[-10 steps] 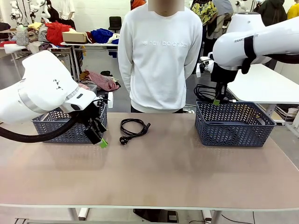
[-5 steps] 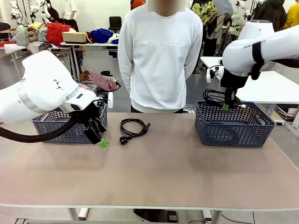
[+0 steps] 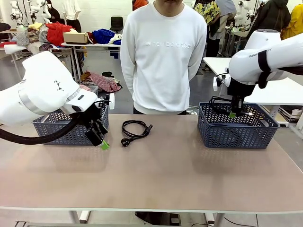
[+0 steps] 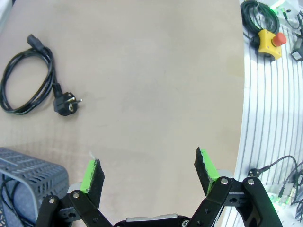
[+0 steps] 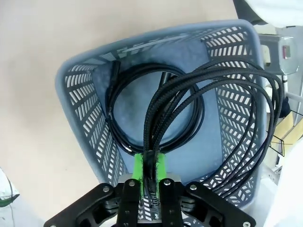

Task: Organize the cables according to human instructions.
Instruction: Pick up a bundle of cables and place it in the basket indicated by the human.

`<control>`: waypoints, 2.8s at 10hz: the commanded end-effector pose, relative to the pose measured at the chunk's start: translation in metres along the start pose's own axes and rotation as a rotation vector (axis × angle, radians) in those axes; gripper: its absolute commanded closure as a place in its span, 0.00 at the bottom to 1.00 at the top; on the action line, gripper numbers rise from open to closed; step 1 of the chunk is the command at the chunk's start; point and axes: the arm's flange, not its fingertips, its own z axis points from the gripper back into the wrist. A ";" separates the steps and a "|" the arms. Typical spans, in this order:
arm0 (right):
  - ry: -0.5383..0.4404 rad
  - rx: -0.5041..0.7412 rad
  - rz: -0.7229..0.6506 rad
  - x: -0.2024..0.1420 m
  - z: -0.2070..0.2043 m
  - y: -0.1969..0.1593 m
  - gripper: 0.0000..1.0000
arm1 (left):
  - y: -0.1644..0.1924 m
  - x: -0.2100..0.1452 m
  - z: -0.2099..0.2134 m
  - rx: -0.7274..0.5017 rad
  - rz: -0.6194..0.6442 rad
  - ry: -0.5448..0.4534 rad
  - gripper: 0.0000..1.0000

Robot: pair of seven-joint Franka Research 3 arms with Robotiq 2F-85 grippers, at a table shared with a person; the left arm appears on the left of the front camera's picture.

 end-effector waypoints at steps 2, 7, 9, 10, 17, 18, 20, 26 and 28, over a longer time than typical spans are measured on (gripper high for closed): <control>-0.012 -0.050 0.023 -0.007 -0.008 0.003 1.00 | 0.000 -0.002 0.002 -0.006 0.006 0.001 0.00; 0.004 -0.026 0.011 -0.005 -0.010 0.003 0.37 | 0.000 -0.002 0.002 -0.006 0.006 0.001 0.00; -0.004 -0.004 0.009 -0.005 -0.009 0.001 0.17 | 0.000 -0.002 0.002 -0.006 0.006 0.001 0.00; -0.001 0.007 0.000 -0.006 -0.010 0.000 0.10 | 0.000 -0.002 0.002 -0.006 0.006 0.001 0.00; -0.006 0.017 -0.089 0.001 -0.009 -0.013 0.00 | 0.000 -0.002 0.002 -0.006 0.006 0.001 0.00; 0.005 0.006 -0.021 -0.004 -0.011 -0.004 0.00 | 0.000 -0.002 0.002 -0.006 0.006 0.001 0.00; 0.005 0.006 -0.021 -0.004 -0.011 -0.004 0.00 | 0.000 -0.002 0.002 -0.006 0.006 0.001 0.00; -0.122 -0.020 -0.196 0.010 0.022 -0.004 0.00 | 0.000 -0.002 0.002 -0.006 0.006 0.001 0.00; -0.168 -0.037 -0.248 0.019 0.038 0.014 0.00 | 0.000 -0.002 0.002 -0.006 0.006 0.001 0.00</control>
